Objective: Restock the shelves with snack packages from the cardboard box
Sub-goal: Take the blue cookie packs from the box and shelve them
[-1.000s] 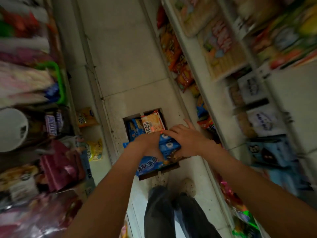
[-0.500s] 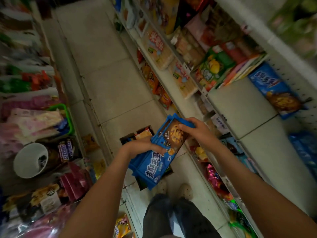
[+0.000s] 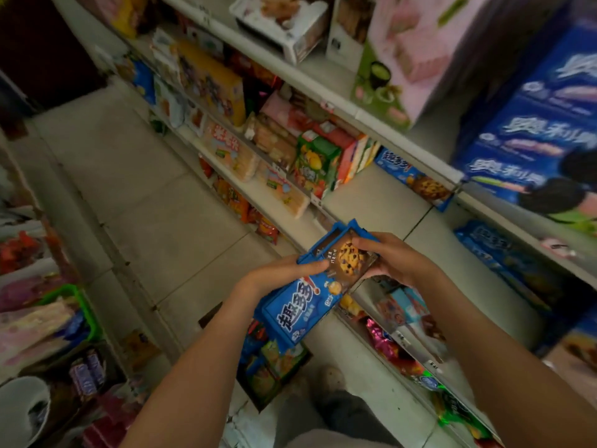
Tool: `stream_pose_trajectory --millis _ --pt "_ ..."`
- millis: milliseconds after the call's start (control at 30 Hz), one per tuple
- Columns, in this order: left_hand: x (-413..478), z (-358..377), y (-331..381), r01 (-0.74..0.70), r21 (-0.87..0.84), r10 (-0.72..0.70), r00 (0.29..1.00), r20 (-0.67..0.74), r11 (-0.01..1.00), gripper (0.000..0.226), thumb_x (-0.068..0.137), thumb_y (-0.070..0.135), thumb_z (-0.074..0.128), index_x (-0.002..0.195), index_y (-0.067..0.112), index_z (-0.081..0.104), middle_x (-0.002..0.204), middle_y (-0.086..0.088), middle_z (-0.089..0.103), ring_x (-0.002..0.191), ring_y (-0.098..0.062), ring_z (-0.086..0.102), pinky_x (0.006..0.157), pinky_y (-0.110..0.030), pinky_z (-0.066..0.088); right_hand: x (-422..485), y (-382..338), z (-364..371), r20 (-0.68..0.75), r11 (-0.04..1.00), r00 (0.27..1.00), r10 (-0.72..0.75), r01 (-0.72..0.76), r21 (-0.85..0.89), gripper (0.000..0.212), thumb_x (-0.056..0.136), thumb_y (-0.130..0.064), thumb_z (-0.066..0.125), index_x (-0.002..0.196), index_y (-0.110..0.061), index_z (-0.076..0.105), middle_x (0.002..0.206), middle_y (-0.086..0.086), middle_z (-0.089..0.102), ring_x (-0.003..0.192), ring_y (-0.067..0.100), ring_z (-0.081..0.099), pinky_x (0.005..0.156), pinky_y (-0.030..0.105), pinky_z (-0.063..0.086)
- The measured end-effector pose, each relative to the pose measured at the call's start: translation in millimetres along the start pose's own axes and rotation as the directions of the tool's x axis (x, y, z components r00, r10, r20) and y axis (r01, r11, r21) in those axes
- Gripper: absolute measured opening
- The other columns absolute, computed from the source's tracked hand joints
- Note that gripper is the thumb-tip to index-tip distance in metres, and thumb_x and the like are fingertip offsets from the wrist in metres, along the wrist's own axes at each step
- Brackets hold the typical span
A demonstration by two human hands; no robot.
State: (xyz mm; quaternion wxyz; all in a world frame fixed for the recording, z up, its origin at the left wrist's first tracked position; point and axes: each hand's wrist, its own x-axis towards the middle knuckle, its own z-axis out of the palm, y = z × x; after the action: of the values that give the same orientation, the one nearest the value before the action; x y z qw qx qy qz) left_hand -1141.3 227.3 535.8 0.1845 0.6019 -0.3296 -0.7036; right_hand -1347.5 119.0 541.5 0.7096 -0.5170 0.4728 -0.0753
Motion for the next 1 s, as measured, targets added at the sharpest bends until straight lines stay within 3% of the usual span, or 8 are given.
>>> stream_pose_trajectory --millis 100,200,367,467,600,733,800,1000 --pt "20 12 17 0.008 0.093 0.0 0.996 -0.092 0.996 0.07 0.081 0.078 0.033 0.11 0.023 0.066 0.101 -0.008 0.073 0.094 -0.026 0.069 0.081 -0.037 0.054 -6 9 -24 -0.094 0.992 0.995 -0.023 0.035 0.125 0.036 0.088 -0.027 0.059 0.116 -0.005 0.06 0.105 0.011 0.071 0.096 0.023 0.068 0.075 0.04 0.058" --pt "40 8 26 -0.034 0.265 0.1 0.966 -0.237 0.964 0.076 0.083 0.075 0.036 0.107 0.009 0.065 0.102 -0.016 0.07 0.093 -0.031 0.067 0.087 -0.045 0.053 -10 13 -43 -0.173 0.974 0.984 -0.036 0.073 0.213 0.032 0.088 -0.025 0.06 0.111 -0.003 0.062 0.097 0.01 0.072 0.087 0.02 0.07 0.063 0.032 0.058" --pt "65 -27 36 -0.025 0.474 0.295 0.811 -0.505 0.88 0.069 0.088 0.067 0.035 0.113 0.007 0.059 0.108 -0.015 0.064 0.097 -0.03 0.06 0.076 -0.035 0.046 -5 27 -87 -0.379 0.915 0.919 -0.105 0.239 0.326 0.068 0.062 -0.035 0.077 0.117 0.002 0.06 0.101 0.012 0.071 0.09 0.023 0.069 0.062 0.034 0.058" --pt "77 -45 45 -0.044 0.586 0.441 0.704 -0.557 0.809 0.066 0.09 0.064 0.034 0.104 0.004 0.057 0.094 -0.016 0.063 0.09 -0.034 0.059 0.067 -0.035 0.042 3 40 -112 -0.535 0.829 0.837 -0.114 0.377 0.413 0.057 0.077 -0.025 0.07 0.125 -0.002 0.053 0.113 0.013 0.065 0.094 0.021 0.067 0.059 0.033 0.058" --pt "85 -53 57 -0.062 0.734 0.605 0.615 -0.505 0.677 0.058 0.09 0.063 0.032 0.085 0.009 0.052 0.068 -0.01 0.056 0.07 -0.029 0.058 0.052 -0.034 0.038 13 59 -133 -0.669 0.762 0.737 -0.098 0.487 0.426 0.099 0.046 -0.042 0.089 0.126 -0.001 0.05 0.119 0.017 0.062 0.102 0.029 0.064 0.059 0.036 0.058" --pt "97 -50 71 -0.041 0.806 0.678 0.565 -0.469 0.591 0.058 0.09 0.064 0.033 0.075 0.01 0.05 0.067 -0.01 0.055 0.067 -0.03 0.055 0.055 -0.035 0.041 25 65 -138 -0.738 0.717 0.669 -0.089 0.557 0.419 0.02 0.086 -0.024 0.063 0.101 -0.012 0.056 0.103 0.011 0.064 0.093 0.024 0.063 0.054 0.03 0.058" --pt "107 -46 76 -0.044 0.852 0.719 0.56 -0.411 0.521 0.061 0.09 0.063 0.035 0.088 0.006 0.056 0.079 -0.013 0.062 0.077 -0.032 0.059 0.066 -0.038 0.047 37 67 -141 -0.773 0.696 0.629 -0.089 0.594 0.404 0.007 0.092 -0.02 0.057 0.096 -0.017 0.052 0.1 0.006 0.063 0.09 0.019 0.063 0.058 0.031 0.058" --pt "139 -32 96 -0.091 0.944 0.775 0.598 -0.204 0.318 0.05 0.089 0.065 0.034 0.079 0.018 0.047 0.069 -0.003 0.052 0.069 -0.025 0.054 0.058 -0.031 0.037 76 56 -137 -0.828 0.641 0.548 -0.123 0.68 0.355 0.05 0.092 -0.02 0.057 0.137 -0.01 0.038 0.131 0.009 0.051 0.114 0.028 0.056 0.087 0.046 0.054"
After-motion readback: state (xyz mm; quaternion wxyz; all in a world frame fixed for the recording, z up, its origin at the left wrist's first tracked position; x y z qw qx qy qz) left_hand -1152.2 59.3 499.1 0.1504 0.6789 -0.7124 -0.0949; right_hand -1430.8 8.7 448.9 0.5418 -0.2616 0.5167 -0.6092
